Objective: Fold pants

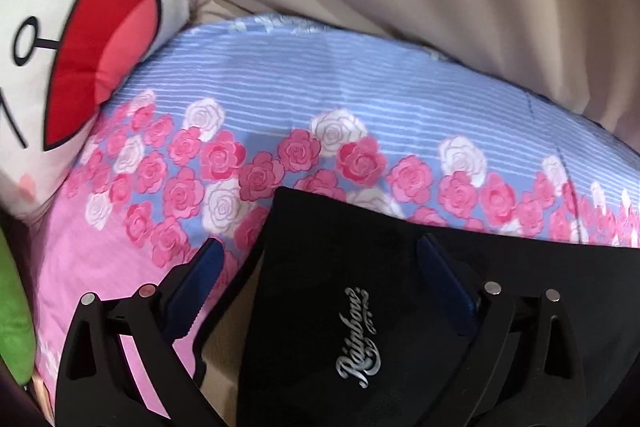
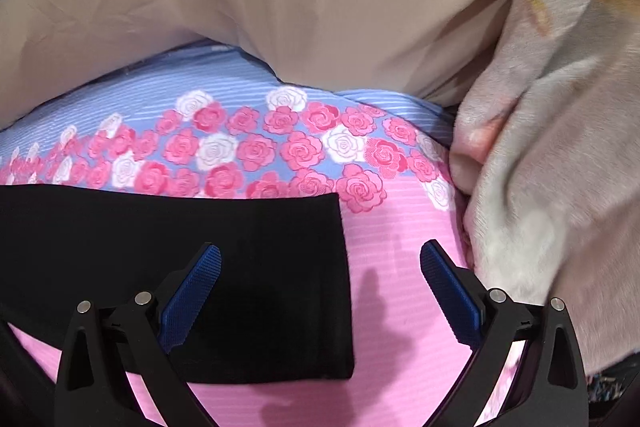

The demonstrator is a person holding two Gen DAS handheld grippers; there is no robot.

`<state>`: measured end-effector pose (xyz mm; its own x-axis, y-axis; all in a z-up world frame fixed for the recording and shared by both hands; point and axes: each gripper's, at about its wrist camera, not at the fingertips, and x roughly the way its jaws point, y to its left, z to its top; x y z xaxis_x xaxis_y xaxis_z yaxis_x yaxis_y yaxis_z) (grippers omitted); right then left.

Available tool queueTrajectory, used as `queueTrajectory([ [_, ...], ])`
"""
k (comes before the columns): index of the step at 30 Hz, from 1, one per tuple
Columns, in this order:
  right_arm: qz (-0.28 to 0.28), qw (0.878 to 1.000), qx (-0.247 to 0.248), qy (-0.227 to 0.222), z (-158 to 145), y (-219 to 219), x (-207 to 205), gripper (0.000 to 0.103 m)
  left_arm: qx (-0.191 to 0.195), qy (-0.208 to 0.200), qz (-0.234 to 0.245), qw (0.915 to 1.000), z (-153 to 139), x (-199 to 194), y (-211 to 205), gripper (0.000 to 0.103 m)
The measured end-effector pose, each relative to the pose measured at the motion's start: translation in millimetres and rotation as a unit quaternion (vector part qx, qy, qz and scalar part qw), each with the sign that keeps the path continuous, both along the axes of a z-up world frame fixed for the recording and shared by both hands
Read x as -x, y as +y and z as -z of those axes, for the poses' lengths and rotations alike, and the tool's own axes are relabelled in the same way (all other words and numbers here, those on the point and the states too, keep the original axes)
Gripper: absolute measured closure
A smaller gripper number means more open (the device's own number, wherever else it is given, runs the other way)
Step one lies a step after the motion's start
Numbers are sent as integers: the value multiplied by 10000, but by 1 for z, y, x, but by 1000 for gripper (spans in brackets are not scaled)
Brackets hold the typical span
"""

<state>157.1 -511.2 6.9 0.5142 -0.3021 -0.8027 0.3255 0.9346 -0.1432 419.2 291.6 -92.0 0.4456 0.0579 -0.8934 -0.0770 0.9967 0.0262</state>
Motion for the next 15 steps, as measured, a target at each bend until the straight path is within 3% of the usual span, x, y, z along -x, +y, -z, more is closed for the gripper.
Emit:
queueTrajectory([
  [2,-80,9997,-203,100,8,-6,-7,5,395,205,223,9988,11,-7,5,8],
  [5,-199,9989,-320,281,24,-7,-23,10,205,85,505,9985,13,-12,-4,13],
  [6,-303,9983,-428,236,29,-4,-27,33,202,53,587,9981,11,-13,-8,24],
  [7,-354,9978,-521,191,31,-2,-31,50,242,45,661,9975,7,-12,-12,44],
  [8,-330,9980,-530,103,31,0,-32,61,336,70,754,9966,3,-12,-16,58],
  [9,-356,9976,-592,-81,28,3,-33,90,395,149,781,9960,0,-14,-20,77],
  [10,-381,9965,-717,-171,27,5,-34,90,334,214,752,9964,-4,-14,-26,84],
  [12,-266,9968,-607,-445,18,13,-34,92,102,150,712,9973,-11,-15,-36,88],
  [15,-105,9949,-510,-870,-4,19,-27,92,199,-204,459,9985,-37,-9,-37,89],
])
